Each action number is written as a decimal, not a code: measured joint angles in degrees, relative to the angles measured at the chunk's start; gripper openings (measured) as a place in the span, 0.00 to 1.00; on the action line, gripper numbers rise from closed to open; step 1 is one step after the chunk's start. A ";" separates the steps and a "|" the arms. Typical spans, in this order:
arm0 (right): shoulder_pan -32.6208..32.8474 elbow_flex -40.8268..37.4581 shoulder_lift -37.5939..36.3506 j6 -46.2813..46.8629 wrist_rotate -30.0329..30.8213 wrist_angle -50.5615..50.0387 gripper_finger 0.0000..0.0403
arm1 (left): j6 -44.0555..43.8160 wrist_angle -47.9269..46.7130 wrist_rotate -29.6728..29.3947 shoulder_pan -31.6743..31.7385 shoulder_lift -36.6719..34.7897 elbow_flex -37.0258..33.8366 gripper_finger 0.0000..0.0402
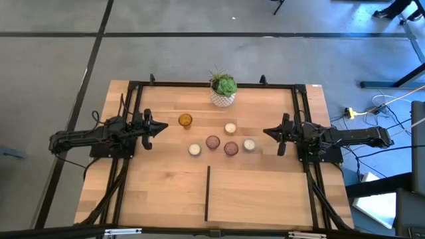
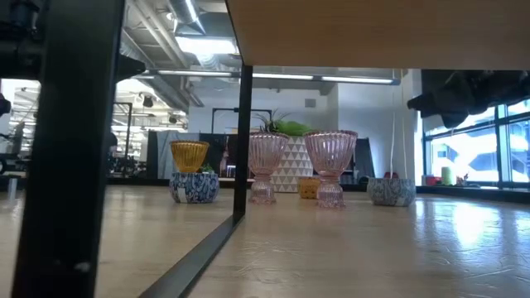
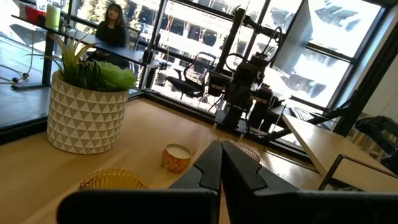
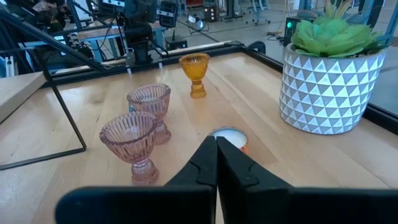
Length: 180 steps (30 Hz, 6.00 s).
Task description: Pick & Place candle stick holders
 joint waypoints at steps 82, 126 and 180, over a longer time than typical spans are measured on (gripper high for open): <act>-0.01 -0.02 0.02 42.49 6.41 44.18 0.00 | -16.59 37.01 -14.65 0.11 18.35 13.78 0.01; -2.71 47.46 60.44 46.71 -14.60 -41.45 0.55 | -29.11 36.92 -5.05 0.11 38.05 13.81 0.19; -18.06 52.96 83.91 38.73 -15.51 -18.51 0.42 | -33.51 35.63 -3.90 0.09 43.67 13.81 0.15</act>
